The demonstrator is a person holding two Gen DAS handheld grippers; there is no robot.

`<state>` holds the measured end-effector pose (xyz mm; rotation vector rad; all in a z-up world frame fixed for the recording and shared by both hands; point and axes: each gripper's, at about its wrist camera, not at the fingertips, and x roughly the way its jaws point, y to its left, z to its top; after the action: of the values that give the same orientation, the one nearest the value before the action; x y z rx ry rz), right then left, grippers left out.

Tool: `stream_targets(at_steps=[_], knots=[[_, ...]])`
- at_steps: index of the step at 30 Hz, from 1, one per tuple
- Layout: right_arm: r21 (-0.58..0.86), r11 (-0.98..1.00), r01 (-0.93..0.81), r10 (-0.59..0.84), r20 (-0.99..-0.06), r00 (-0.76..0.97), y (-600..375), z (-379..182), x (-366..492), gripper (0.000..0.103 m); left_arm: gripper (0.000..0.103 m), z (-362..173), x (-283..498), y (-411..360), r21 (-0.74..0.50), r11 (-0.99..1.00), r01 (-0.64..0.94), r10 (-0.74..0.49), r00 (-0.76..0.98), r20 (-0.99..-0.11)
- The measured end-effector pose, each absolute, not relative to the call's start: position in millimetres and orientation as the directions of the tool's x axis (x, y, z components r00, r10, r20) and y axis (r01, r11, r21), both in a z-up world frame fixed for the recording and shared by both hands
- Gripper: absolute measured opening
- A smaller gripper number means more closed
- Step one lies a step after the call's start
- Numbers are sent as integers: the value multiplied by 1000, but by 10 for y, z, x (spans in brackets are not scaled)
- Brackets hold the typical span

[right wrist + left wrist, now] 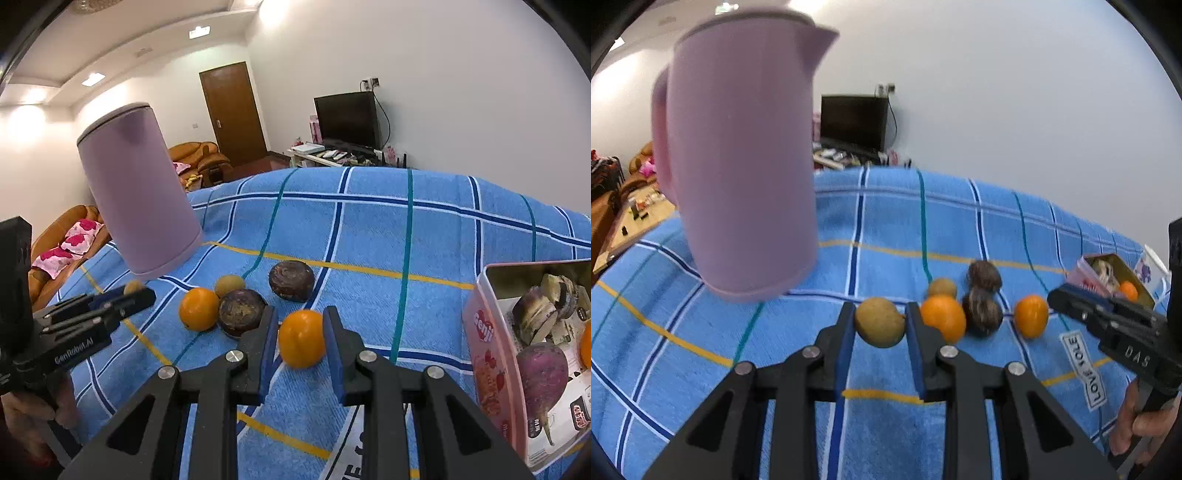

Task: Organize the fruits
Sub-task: 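Grasp the small orange with the right tool while the left tool grasps a kiwi, then carry the small orange and kiwi over the tin box with both tools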

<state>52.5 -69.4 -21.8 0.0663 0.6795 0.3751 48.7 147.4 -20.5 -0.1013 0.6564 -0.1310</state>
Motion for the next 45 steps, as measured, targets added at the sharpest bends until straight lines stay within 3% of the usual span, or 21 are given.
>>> stream_targets(at_steps=[8,10,11,12,17,19,20,21,24,28,31,38,45], knots=[[189,937,-294,348,-585,732,-767,-194,472,28,28,-146,449,1445,-129,988,80,-139,818,-558],[202,939,-279,344,-618,707,-774,-244,541,45,28,-141,441,1457,-136,988,76,-139,821,-554],[199,939,-280,342,-630,697,-745,-280,594,64,28,-134,440,1464,-140,988,73,-139,823,-550],[189,942,-279,333,-646,686,-714,-300,635,73,28,-131,435,1464,-143,987,71,-139,825,-548],[125,949,-290,291,-704,648,-569,-372,786,72,28,-132,439,1458,-142,987,74,-140,827,-544],[121,946,-300,287,-741,607,-517,-449,845,66,28,-132,427,1454,-141,987,77,-142,827,-543],[123,945,-304,287,-759,585,-510,-494,876,55,28,-134,425,1449,-140,987,79,-143,828,-543],[130,944,-305,289,-773,565,-503,-533,903,51,28,-136,422,1444,-138,987,80,-143,829,-541],[131,945,-300,286,-774,564,-528,-550,899,38,28,-133,413,1432,-138,987,78,-141,833,-536],[152,942,-299,304,-763,571,-594,-531,859,38,28,-124,393,1460,-159,985,70,-144,841,-521],[166,934,-316,336,-705,625,-667,-420,723,38,28,-119,376,1486,-179,982,58,-143,849,-509],[-14,949,-314,251,-567,784,-603,-121,308,38,28,-84,305,1411,-168,985,29,-108,869,-483],[-95,956,-278,196,-501,843,-676,24,103,38,28,-75,231,1190,-171,984,57,-135,863,-487]])
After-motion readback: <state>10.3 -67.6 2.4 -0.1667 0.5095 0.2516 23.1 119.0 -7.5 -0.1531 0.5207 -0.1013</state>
